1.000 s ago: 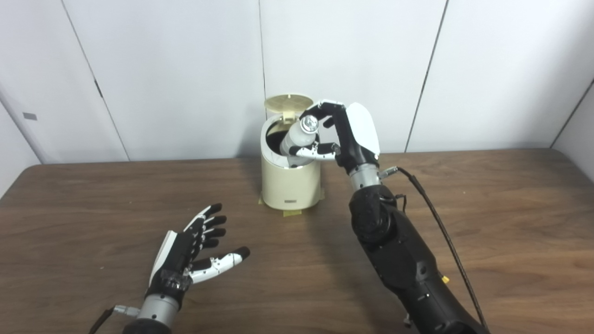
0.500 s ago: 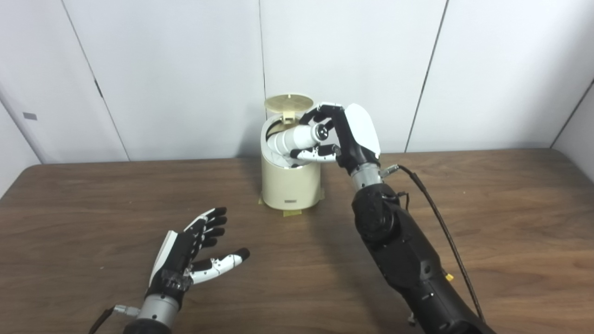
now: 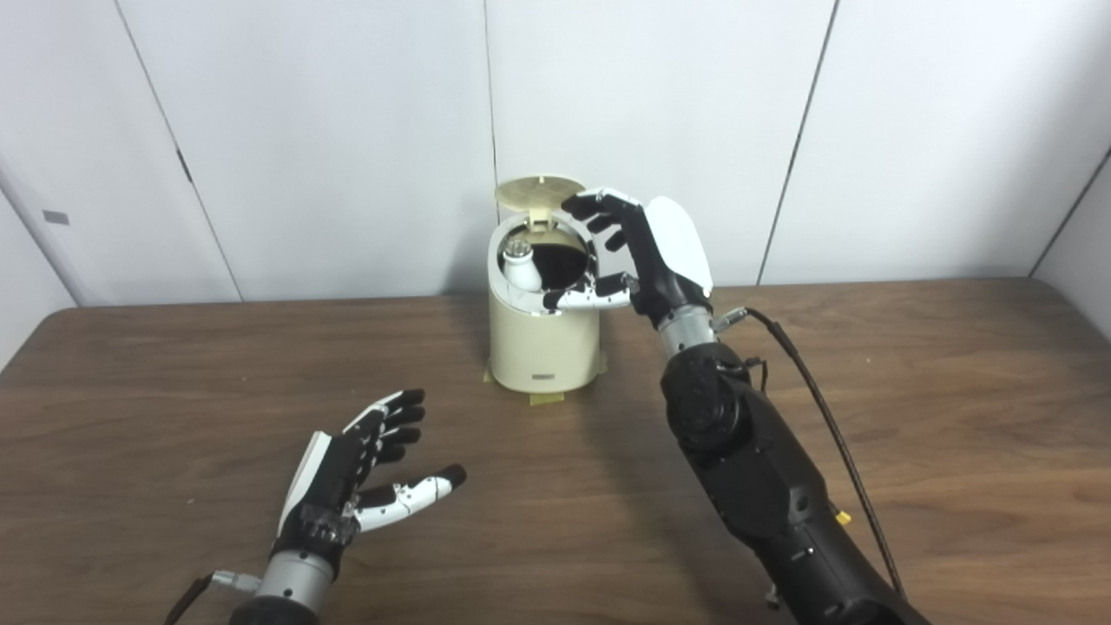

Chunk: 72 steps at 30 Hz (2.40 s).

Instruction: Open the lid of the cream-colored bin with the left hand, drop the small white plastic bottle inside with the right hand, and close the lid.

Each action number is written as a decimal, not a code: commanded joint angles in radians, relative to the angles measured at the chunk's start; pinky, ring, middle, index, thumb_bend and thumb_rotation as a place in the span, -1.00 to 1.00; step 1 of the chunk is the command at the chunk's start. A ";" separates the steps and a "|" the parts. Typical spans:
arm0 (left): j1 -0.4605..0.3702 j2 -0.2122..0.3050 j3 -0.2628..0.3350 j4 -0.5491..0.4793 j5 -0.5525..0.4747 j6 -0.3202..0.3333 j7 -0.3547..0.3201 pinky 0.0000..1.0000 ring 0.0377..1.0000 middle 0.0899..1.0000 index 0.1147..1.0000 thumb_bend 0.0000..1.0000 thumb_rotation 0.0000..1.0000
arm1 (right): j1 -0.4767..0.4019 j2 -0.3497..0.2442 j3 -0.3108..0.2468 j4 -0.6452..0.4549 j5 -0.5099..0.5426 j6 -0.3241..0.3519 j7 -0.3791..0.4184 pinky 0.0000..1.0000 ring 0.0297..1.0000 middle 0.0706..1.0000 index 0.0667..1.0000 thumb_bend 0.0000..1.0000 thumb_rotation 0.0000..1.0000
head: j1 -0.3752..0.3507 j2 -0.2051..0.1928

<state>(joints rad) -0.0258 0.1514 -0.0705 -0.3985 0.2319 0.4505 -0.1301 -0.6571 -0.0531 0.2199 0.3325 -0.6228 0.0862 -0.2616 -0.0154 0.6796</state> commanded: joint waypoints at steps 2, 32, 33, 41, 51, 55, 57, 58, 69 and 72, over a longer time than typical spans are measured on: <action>-0.032 0.004 0.000 -0.030 0.004 -0.019 0.005 0.63 0.60 0.65 0.72 0.41 -0.77 | -0.048 -0.003 -0.004 -0.038 -0.003 -0.001 -0.003 0.08 0.32 0.34 0.32 0.87 -0.71 | -0.001 0.000; -0.041 -0.005 0.028 0.031 -0.027 -0.068 0.027 0.64 0.59 0.64 0.74 0.39 -0.64 | 0.195 -0.065 -0.214 -0.461 0.223 0.121 0.126 -0.21 -0.15 -0.11 -0.09 0.04 -1.00 | -0.001 -0.008; -0.043 -0.008 0.035 0.033 -0.035 -0.070 0.029 0.62 0.58 0.64 0.74 0.35 -0.61 | 0.216 -0.066 -0.221 -0.484 0.237 0.140 0.143 -0.21 -0.15 -0.11 -0.08 0.04 -1.00 | 0.000 -0.008; -0.075 -0.034 0.092 0.050 -0.133 -0.081 0.029 0.48 0.57 0.66 0.75 -0.06 -0.47 | 0.378 -0.066 -0.253 -0.661 0.342 0.315 0.260 -0.10 0.02 0.01 -0.06 0.02 -0.84 | 0.001 -0.012; -0.164 -0.032 0.089 0.066 -0.164 -0.034 0.011 0.59 0.68 0.76 0.90 -0.25 0.23 | 0.576 -0.041 -0.236 -0.712 0.420 0.275 0.283 0.34 0.51 0.56 0.54 0.16 0.23 | 0.009 -0.026; -0.210 -0.034 0.081 0.100 -0.167 -0.041 0.012 0.63 0.69 0.79 0.90 -0.26 0.43 | 0.632 -0.024 -0.239 -0.690 0.459 0.219 0.284 0.39 0.62 0.66 0.63 0.08 0.47 | 0.015 -0.035; -0.237 -0.046 0.088 0.115 -0.186 -0.034 0.014 0.62 0.71 0.80 0.89 -0.22 0.45 | 0.651 -0.011 -0.246 -0.687 0.489 0.206 0.283 0.41 0.65 0.68 0.65 0.07 0.56 | 0.019 -0.038; -0.255 -0.050 0.091 0.123 -0.196 -0.027 0.013 0.64 0.73 0.81 0.89 -0.19 0.47 | 0.660 -0.003 -0.248 -0.690 0.501 0.206 0.281 0.42 0.65 0.69 0.66 0.05 0.59 | 0.023 -0.041; -0.469 -0.052 0.110 0.257 -0.235 -0.045 0.024 0.67 0.77 0.81 0.83 -0.02 0.55 | 0.723 0.038 -0.235 -0.673 0.525 0.136 0.260 0.44 0.63 0.66 0.67 -0.09 0.55 | 0.034 -0.067; -0.527 -0.048 0.113 0.289 -0.234 -0.039 0.028 0.68 0.77 0.80 0.82 -0.02 0.53 | 0.726 0.039 -0.226 -0.662 0.508 0.114 0.248 0.43 0.62 0.65 0.65 -0.02 0.54 | 0.034 -0.069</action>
<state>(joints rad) -0.4823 0.0934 0.0394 -0.1047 -0.0010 0.4412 -0.1152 0.0778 -0.0184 -0.0115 -0.3254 -0.1064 0.2558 -0.0029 0.0184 0.6105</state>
